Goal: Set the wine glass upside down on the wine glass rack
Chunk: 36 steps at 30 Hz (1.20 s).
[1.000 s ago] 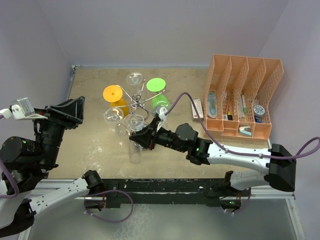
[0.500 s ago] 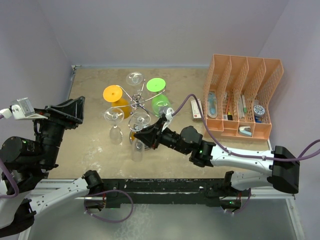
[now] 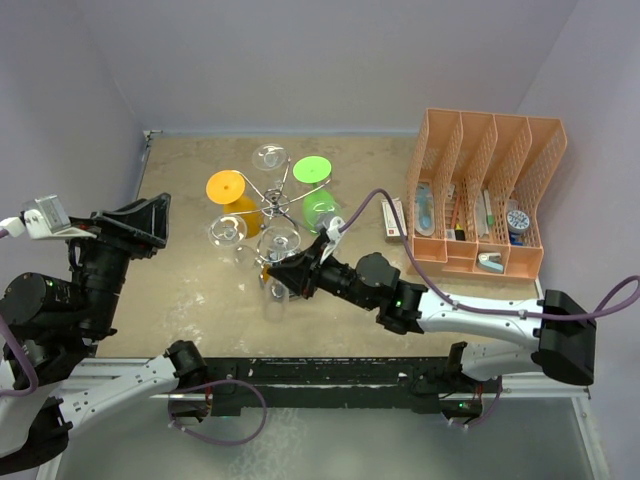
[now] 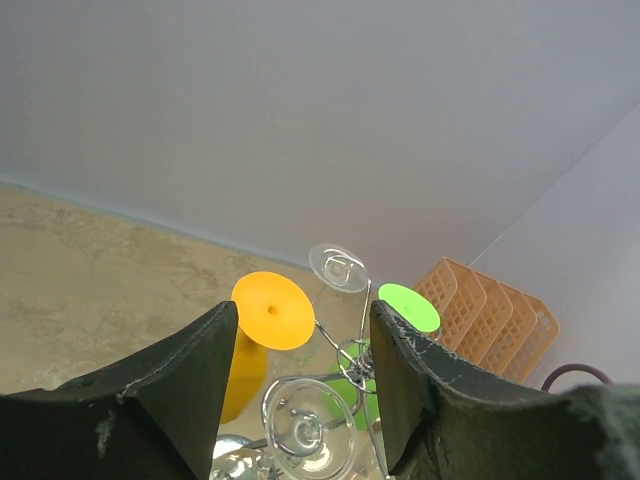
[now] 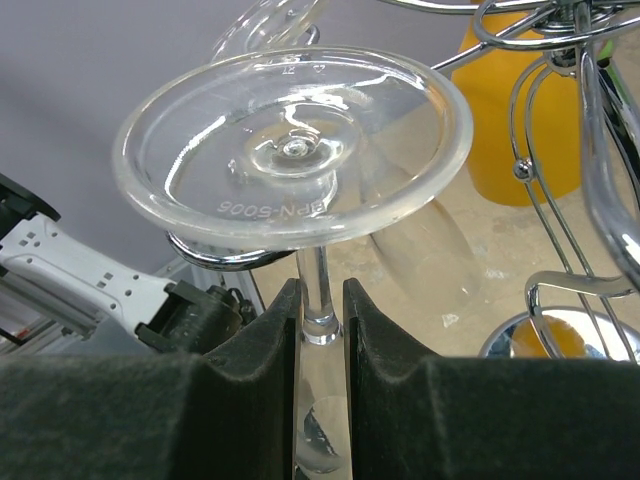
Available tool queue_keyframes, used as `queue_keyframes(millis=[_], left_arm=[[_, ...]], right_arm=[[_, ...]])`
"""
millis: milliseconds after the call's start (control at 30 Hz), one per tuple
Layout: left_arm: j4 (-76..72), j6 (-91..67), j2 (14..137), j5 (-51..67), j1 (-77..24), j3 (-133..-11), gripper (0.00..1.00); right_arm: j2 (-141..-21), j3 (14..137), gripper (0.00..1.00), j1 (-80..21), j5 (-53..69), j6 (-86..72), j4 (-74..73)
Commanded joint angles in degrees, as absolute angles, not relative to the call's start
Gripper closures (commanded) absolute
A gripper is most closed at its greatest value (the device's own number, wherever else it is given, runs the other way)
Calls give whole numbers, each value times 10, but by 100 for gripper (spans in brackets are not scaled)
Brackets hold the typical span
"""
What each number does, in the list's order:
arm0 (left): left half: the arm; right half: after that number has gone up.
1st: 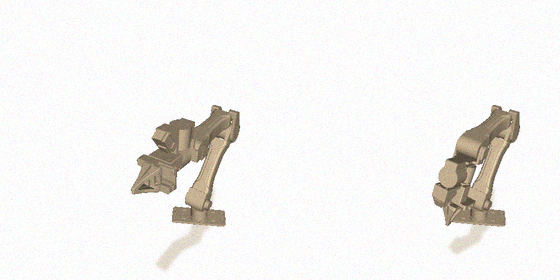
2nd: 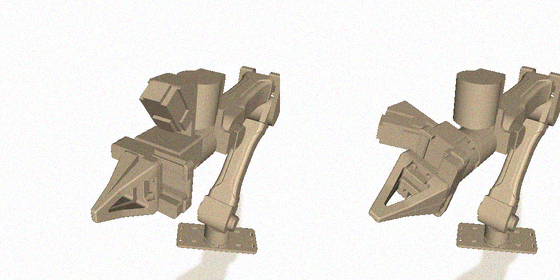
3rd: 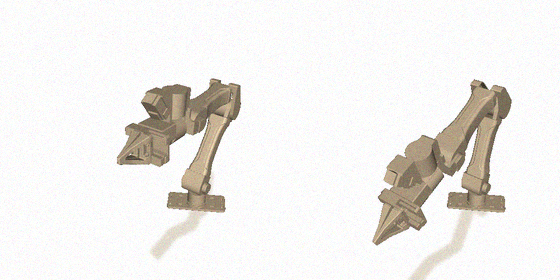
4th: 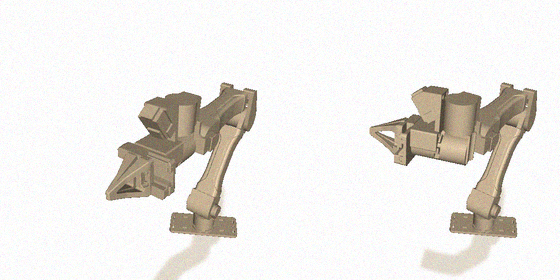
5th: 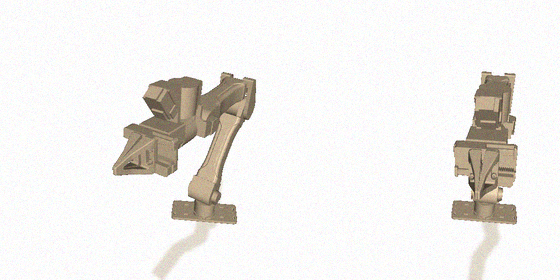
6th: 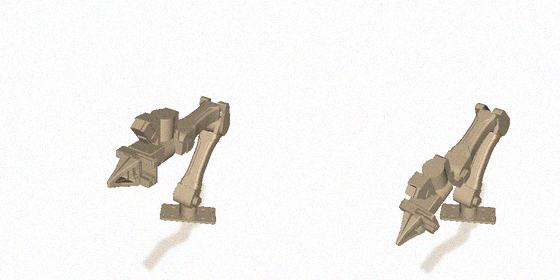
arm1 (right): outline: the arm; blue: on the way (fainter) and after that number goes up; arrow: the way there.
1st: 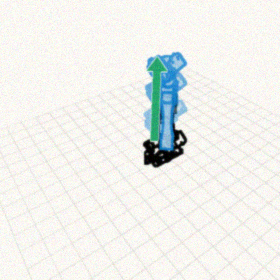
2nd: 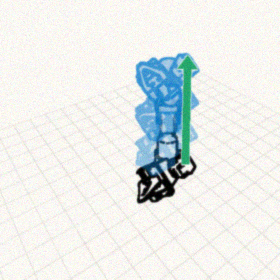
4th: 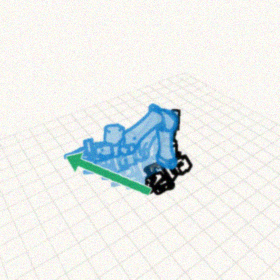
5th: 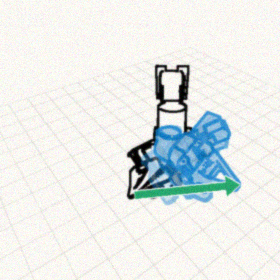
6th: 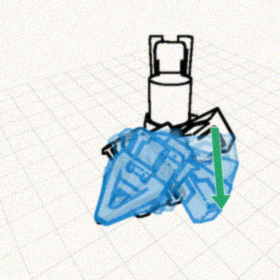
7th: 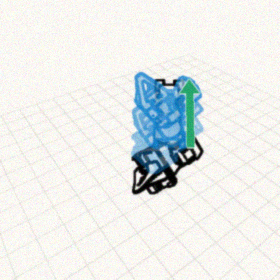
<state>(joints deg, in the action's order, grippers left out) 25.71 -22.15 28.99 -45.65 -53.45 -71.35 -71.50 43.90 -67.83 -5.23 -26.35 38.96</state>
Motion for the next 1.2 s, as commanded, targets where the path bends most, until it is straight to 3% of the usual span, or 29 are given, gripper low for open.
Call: queue_keyframes(millis=[0,267,333,733,1167], left_arm=[[258,-237,298,-460,-538,-722,46],[303,-262,321,-469,-538,-751,45],[301,-264,319,-469,-538,-748,43],[297,-239,299,-396,-538,-723,40],[364,-257,242,-470,-538,-697,37]], right_arm=[[-711,460,86,-678,-66,-260,417],[-679,437,50,-678,-52,-250,421],[-663,429,46,-678,-52,-247,422],[-546,391,34,-678,-12,-219,315],[-335,476,27,-678,-360,-200,12]])
